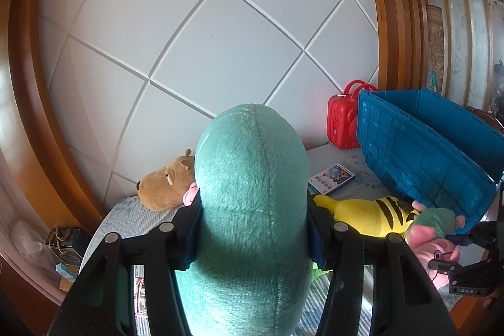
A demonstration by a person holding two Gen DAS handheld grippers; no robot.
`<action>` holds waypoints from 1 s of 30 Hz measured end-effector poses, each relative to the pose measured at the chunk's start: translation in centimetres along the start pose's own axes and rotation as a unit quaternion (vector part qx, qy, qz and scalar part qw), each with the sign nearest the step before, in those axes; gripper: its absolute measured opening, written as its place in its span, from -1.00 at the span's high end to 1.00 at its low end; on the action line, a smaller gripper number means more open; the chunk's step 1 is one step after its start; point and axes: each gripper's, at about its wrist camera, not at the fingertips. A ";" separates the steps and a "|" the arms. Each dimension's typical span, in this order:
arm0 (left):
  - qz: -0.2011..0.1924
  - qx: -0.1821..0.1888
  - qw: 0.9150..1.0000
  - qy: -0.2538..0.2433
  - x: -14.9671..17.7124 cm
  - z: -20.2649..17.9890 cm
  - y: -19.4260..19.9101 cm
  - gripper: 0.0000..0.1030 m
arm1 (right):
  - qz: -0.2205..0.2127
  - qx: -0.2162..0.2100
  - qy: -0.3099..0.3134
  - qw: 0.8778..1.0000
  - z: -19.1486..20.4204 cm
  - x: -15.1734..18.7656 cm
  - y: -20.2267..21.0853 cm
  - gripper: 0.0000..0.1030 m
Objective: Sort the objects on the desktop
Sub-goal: 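Carry the pillow and pig plush into the blue crate and release both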
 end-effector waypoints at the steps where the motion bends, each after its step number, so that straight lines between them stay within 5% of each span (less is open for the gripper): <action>1: -0.004 -0.002 1.000 0.001 -0.3 0.0 0.4 -0.03 | -0.007 0.001 -0.001 1.000 0.1 -0.4 0.6 0.07; 19: -0.065 -0.010 0.998 0.000 -7.1 -5.5 5.1 -0.03 | -0.138 0.012 0.035 0.990 -4.2 -4.9 11.6 0.07; 30: -0.114 0.010 0.993 -0.036 -14.7 -15.6 6.0 -0.03 | -0.193 0.046 0.017 0.980 -12.8 -4.8 18.1 0.07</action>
Point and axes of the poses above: each gripper's, at about its wrist camera, not at the fingertips, and y roughly against the way its jaws point, z to its left, x to its underside, and after that the axes turned 6 degrees about z, right-handed
